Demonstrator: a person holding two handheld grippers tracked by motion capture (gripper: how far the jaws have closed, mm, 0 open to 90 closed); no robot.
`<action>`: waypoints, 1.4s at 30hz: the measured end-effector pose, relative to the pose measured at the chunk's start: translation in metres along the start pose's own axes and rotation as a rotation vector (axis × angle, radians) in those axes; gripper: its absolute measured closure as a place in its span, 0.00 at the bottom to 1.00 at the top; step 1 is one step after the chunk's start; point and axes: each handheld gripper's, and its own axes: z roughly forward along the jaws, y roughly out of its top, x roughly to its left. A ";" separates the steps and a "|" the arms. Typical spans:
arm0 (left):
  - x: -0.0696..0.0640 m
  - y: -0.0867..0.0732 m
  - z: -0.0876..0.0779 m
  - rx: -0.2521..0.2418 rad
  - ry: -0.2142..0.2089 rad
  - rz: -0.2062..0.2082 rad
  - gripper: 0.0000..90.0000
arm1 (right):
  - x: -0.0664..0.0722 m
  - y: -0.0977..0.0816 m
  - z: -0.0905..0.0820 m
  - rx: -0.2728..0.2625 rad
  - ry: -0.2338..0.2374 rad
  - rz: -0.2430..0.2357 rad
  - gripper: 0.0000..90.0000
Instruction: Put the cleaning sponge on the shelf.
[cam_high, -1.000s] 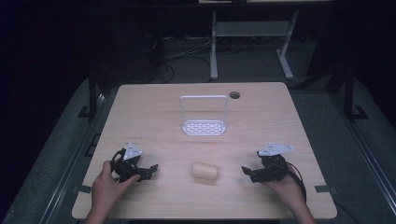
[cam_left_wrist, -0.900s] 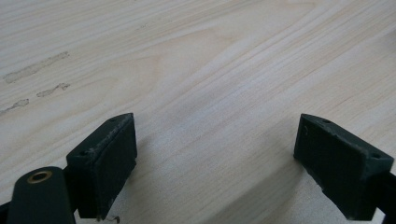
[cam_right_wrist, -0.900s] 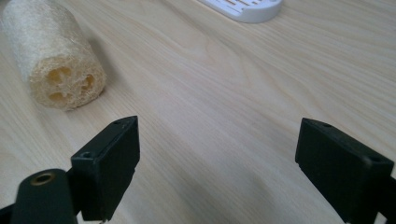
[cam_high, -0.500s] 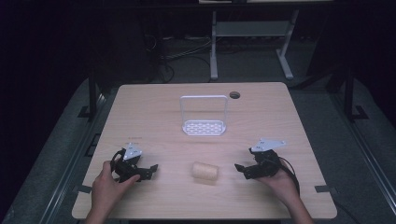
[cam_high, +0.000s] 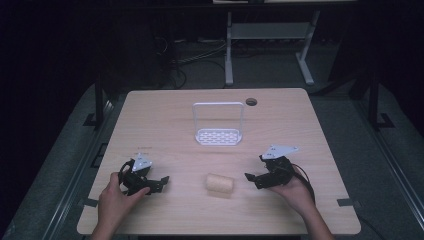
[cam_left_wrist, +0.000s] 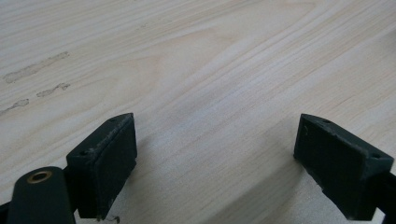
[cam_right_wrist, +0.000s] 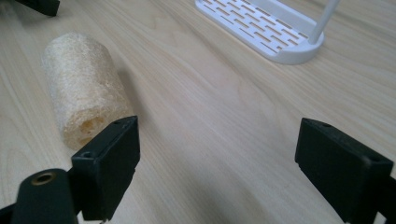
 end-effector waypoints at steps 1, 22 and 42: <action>0.000 0.000 0.000 0.000 0.000 0.000 0.14 | 0.000 0.002 0.001 -0.002 0.004 -0.004 0.15; 0.000 0.000 0.000 0.000 0.000 0.000 0.14 | 0.009 0.026 0.015 -0.005 0.065 -0.057 0.15; 0.000 0.000 0.000 -0.001 0.000 0.000 0.14 | 0.027 0.046 0.027 -0.007 0.142 -0.095 0.15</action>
